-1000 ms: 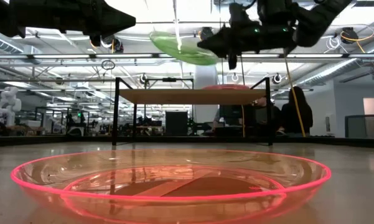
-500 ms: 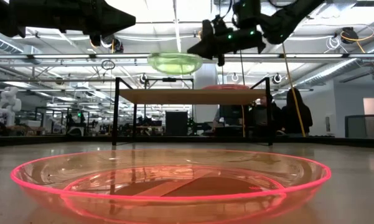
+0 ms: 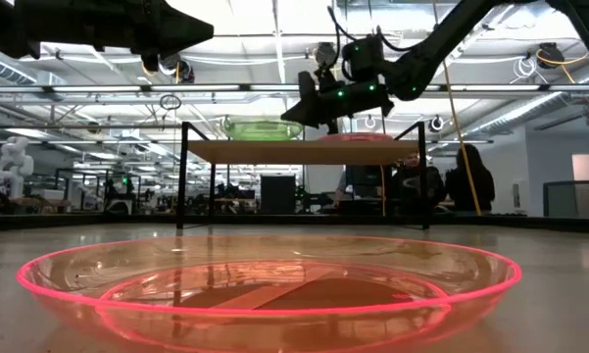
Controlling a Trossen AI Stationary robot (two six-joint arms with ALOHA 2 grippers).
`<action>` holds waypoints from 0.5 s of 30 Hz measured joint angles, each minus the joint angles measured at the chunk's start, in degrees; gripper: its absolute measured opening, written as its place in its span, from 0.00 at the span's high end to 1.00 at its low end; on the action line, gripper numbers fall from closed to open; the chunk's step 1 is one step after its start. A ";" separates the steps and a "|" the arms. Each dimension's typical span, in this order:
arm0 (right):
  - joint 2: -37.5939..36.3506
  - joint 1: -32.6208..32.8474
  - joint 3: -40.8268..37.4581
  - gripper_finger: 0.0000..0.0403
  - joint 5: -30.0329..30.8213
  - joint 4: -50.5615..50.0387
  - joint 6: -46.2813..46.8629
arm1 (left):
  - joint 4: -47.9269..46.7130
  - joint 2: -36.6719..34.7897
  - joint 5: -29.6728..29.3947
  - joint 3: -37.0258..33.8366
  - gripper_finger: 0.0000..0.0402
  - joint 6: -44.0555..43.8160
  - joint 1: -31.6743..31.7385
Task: Place and stack plates onto a shelf
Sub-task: Put the top green plate on the shelf
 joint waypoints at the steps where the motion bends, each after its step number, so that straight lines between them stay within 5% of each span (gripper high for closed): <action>1: 0.31 0.00 0.14 1.00 0.04 0.07 -0.10 | -0.02 0.00 0.00 0.00 0.86 0.02 0.00; 15: 0.32 -1.56 0.17 1.00 0.27 -0.29 -2.72 | -0.11 0.00 0.00 0.00 0.86 1.07 0.02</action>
